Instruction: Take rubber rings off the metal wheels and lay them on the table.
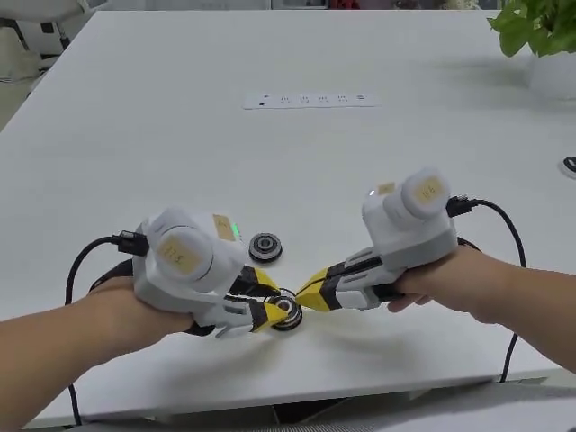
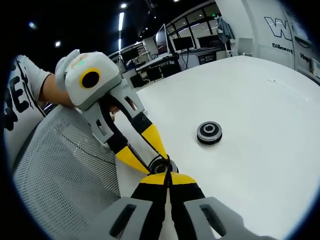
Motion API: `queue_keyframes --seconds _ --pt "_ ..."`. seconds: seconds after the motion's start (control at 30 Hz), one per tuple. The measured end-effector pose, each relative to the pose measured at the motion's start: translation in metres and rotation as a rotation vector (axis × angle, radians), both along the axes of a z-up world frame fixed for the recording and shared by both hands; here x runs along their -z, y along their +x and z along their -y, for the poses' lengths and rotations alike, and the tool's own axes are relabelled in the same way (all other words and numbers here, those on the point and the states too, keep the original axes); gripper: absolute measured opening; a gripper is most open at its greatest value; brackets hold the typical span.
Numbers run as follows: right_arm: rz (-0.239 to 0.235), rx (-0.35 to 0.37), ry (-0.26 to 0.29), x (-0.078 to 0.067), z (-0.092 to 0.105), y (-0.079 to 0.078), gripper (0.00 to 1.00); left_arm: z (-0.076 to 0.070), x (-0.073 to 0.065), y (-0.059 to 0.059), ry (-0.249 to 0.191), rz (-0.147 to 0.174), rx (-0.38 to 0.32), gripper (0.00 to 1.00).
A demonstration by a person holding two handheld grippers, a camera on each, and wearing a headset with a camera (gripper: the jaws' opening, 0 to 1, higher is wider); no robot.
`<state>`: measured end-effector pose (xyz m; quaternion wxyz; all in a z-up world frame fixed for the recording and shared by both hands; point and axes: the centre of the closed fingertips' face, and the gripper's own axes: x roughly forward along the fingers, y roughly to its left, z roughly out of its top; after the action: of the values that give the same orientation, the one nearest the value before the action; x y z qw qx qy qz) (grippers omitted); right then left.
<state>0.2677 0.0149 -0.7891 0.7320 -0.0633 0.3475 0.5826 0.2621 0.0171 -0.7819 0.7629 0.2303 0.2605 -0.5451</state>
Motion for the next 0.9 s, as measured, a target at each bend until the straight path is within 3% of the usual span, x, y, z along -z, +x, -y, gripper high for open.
queue_keyframes --seconds 0.63,0.73,0.9 --pt "-0.006 0.010 0.021 -0.005 -0.001 0.001 0.00 -0.009 -0.027 -0.007 -0.068 0.005 -0.020 0.33" --pt "-0.004 0.010 0.021 -0.005 -0.001 0.001 0.00 -0.011 -0.030 -0.010 -0.084 -0.009 -0.025 0.38" --pt "-0.001 0.011 0.027 -0.008 -0.002 0.001 0.00 -0.016 -0.032 -0.012 -0.085 -0.003 -0.034 0.41"
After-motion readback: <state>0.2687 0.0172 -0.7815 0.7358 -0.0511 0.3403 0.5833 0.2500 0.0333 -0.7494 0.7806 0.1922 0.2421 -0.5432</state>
